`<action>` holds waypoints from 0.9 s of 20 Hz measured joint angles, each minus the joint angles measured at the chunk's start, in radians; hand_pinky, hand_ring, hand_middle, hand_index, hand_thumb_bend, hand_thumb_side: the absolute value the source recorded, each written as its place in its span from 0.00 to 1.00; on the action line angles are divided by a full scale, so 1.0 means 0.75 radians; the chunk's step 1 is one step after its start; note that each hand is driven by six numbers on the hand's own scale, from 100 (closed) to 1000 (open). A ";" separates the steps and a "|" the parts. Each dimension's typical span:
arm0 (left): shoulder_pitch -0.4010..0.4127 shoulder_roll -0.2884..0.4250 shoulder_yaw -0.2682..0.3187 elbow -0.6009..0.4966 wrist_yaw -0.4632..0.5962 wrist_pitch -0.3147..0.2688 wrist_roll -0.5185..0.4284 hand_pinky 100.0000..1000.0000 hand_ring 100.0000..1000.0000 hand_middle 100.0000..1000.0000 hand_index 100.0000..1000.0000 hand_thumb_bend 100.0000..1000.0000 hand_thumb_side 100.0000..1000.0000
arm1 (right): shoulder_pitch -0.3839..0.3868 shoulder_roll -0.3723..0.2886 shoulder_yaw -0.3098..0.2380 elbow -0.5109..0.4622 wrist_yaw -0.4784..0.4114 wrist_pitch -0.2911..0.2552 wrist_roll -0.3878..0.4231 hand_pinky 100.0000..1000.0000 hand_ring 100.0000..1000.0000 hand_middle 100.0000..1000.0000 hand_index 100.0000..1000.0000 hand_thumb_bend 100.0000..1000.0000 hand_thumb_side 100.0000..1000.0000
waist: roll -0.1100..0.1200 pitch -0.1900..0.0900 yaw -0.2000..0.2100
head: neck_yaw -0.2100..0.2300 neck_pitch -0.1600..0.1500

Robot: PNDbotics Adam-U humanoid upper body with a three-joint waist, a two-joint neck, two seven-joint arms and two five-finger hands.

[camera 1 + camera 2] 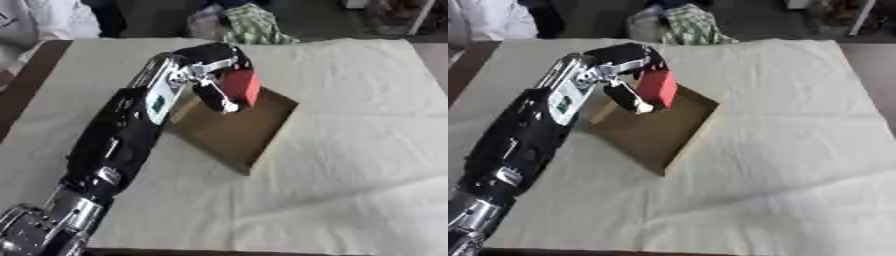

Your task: Pick up objects on the table and place them in the box.

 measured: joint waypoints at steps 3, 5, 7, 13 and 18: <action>0.013 -0.015 0.000 0.036 -0.044 -0.010 0.021 0.47 0.53 0.50 0.66 0.15 0.21 | -0.003 0.008 0.000 0.000 -0.003 0.001 0.003 0.84 0.75 0.81 0.76 0.00 0.80 | 0.000 0.001 -0.004 | 0.000 0.000; 0.020 -0.021 0.000 0.055 -0.076 -0.015 0.037 0.49 0.55 0.52 0.69 0.20 0.21 | -0.005 0.008 0.000 0.000 -0.005 0.001 0.005 0.84 0.75 0.81 0.76 0.00 0.80 | -0.001 0.001 -0.007 | 0.000 -0.001; 0.021 -0.028 0.000 0.065 -0.106 -0.021 0.055 0.52 0.59 0.56 0.73 0.26 0.20 | -0.005 0.008 0.000 0.000 -0.008 0.000 0.008 0.84 0.74 0.81 0.76 0.00 0.80 | -0.002 0.002 -0.007 | 0.000 -0.002; 0.021 -0.028 -0.002 0.072 -0.197 -0.056 0.090 0.63 0.73 0.70 0.85 0.56 0.32 | -0.006 0.010 0.000 0.000 -0.014 0.000 0.012 0.84 0.75 0.81 0.76 0.00 0.80 | -0.002 0.002 -0.007 | -0.001 -0.003; 0.025 -0.037 -0.001 0.082 -0.257 -0.082 0.085 0.67 0.79 0.76 0.89 0.68 0.40 | -0.006 0.013 0.000 0.000 -0.014 0.000 0.012 0.84 0.75 0.81 0.76 0.00 0.80 | -0.002 0.001 -0.007 | -0.003 -0.003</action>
